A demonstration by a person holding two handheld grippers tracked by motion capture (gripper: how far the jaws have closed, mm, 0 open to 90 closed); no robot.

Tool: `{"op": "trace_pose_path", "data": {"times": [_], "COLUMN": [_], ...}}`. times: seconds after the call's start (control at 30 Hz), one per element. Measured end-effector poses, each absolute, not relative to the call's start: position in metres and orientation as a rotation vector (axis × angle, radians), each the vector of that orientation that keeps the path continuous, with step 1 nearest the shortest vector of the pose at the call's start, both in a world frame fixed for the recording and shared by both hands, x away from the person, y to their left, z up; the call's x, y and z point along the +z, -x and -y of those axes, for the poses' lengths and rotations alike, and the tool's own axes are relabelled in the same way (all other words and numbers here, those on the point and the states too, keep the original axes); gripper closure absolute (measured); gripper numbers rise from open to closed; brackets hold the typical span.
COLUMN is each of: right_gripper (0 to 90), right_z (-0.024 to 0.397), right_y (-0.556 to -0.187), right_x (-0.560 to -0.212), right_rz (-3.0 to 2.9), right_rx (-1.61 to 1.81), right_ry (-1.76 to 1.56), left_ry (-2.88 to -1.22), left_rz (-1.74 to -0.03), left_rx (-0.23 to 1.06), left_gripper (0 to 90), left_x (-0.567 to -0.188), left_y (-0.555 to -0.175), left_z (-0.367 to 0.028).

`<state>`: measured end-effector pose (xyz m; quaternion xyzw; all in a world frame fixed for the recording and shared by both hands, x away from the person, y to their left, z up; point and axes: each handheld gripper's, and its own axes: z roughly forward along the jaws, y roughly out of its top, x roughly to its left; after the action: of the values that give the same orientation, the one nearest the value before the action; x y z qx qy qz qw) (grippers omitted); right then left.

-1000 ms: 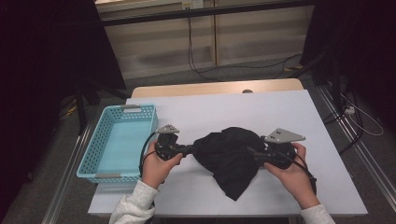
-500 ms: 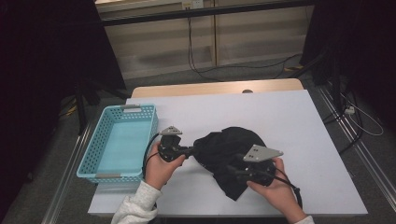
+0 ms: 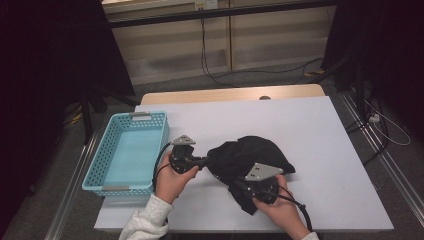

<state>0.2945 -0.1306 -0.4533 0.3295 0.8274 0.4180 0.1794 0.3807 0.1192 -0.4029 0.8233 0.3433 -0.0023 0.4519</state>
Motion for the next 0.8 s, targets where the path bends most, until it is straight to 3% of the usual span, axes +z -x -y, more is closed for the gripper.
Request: {"op": "trace_pose_path", "data": {"times": [0.17, 0.43, 0.57, 0.7, 0.8], "right_gripper": [88.4, 88.5, 88.5, 88.4, 88.4], "right_z": [0.143, 0.147, 0.145, 0.144, 0.144], "right_y": [-0.292, -0.285, -0.282, -0.278, -0.276], "right_x": [-0.447, -0.446, -0.449, -0.451, -0.452], "right_rz": [-2.315, -2.330, -2.342, -2.349, -2.355], "right_rx": [1.216, 1.237, 1.243, 1.234, 1.215], "right_ry": [-0.957, -0.953, -0.964, -0.961, -0.955], "left_ry": [-2.038, -2.028, -2.056, -2.088, -2.086], "left_rz": [-0.826, -0.732, -0.655, -0.618, -0.615], "left_rx": [0.002, 0.043, 0.077, 0.068, -0.004], "left_gripper": [88.2, 49.1, 36.6, 34.4, 43.2], "left_x": [-0.403, -0.394, -0.396, -0.403, -0.411], "left_y": [-0.381, -0.380, -0.380, -0.383, -0.386], "left_z": [-0.117, -0.104, -0.092, -0.084, -0.078]}}
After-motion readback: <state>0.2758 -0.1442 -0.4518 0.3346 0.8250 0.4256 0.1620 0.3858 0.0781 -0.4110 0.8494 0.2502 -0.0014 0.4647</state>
